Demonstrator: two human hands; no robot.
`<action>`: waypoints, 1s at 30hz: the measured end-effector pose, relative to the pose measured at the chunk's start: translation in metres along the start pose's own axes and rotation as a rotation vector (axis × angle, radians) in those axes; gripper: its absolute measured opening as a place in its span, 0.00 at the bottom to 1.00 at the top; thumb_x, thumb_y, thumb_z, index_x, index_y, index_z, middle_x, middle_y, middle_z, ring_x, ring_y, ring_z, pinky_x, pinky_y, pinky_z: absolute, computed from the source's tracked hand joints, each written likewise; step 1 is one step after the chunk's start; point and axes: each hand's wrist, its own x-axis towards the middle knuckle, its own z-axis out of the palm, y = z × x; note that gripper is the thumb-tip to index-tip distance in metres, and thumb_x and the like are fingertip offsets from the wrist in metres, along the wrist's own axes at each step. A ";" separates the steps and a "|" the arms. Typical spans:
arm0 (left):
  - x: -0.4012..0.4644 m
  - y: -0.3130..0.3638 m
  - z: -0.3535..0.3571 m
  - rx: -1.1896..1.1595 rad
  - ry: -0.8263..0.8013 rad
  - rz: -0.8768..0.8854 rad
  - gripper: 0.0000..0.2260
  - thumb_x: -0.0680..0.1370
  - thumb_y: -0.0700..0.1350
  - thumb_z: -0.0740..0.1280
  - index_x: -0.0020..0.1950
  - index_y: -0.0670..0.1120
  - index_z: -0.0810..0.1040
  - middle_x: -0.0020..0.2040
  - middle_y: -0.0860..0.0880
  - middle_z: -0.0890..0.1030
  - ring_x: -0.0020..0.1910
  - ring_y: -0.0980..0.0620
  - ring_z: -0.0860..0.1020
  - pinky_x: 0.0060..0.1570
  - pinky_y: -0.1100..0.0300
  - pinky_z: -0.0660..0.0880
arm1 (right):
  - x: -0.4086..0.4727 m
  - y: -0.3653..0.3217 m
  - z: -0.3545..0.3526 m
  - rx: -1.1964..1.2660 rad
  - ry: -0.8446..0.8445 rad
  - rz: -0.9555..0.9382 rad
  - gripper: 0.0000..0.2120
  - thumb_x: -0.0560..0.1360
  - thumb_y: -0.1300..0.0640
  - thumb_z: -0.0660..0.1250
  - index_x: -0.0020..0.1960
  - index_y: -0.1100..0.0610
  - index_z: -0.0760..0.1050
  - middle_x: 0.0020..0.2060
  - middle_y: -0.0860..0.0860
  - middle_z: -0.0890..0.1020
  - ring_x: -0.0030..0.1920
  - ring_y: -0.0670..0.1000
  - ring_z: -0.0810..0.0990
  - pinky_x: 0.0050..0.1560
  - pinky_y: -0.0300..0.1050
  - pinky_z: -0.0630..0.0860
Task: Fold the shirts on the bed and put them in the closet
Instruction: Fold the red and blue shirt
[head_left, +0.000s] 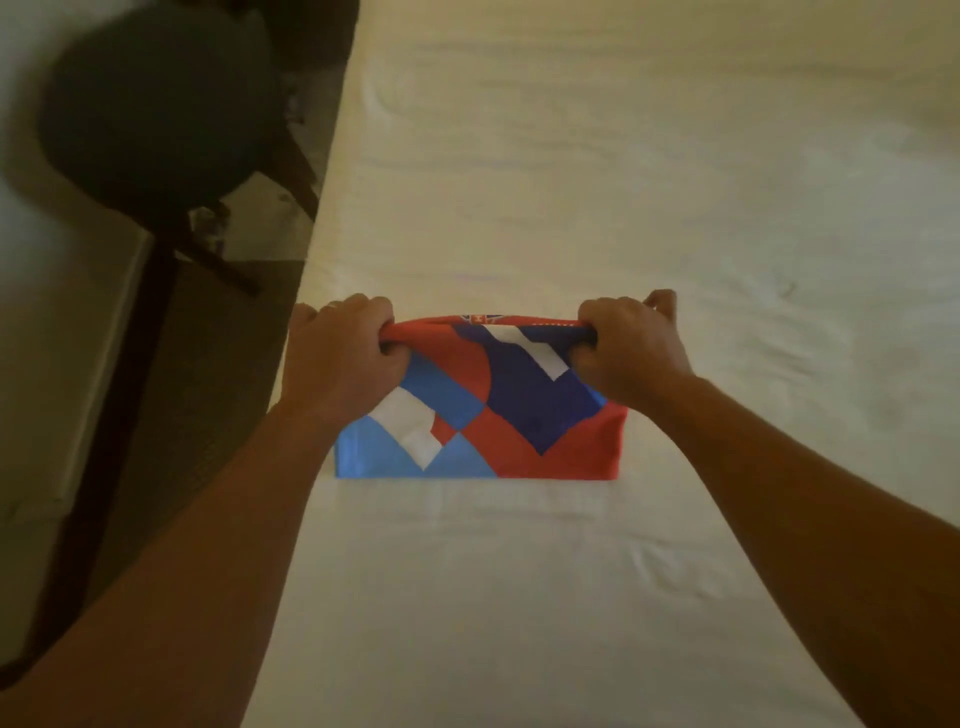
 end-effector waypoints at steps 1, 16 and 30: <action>-0.005 0.005 -0.010 0.001 0.042 0.004 0.06 0.71 0.50 0.62 0.40 0.49 0.70 0.35 0.50 0.73 0.35 0.43 0.72 0.44 0.51 0.60 | -0.004 0.001 -0.009 0.011 0.040 -0.022 0.07 0.73 0.59 0.63 0.37 0.55 0.71 0.30 0.48 0.75 0.33 0.53 0.74 0.49 0.46 0.51; -0.249 0.089 0.089 0.175 -0.103 0.016 0.08 0.75 0.47 0.61 0.46 0.44 0.77 0.42 0.45 0.78 0.38 0.39 0.79 0.41 0.50 0.65 | -0.219 0.067 0.063 -0.093 -0.245 -0.216 0.20 0.66 0.53 0.80 0.50 0.55 0.73 0.47 0.55 0.83 0.45 0.60 0.84 0.51 0.58 0.76; -0.297 0.090 0.114 0.212 -0.428 0.050 0.07 0.68 0.37 0.74 0.40 0.45 0.79 0.34 0.47 0.78 0.32 0.40 0.78 0.34 0.53 0.72 | -0.248 0.073 0.081 -0.199 -0.606 -0.322 0.23 0.78 0.50 0.70 0.70 0.55 0.73 0.67 0.52 0.78 0.66 0.60 0.78 0.65 0.58 0.75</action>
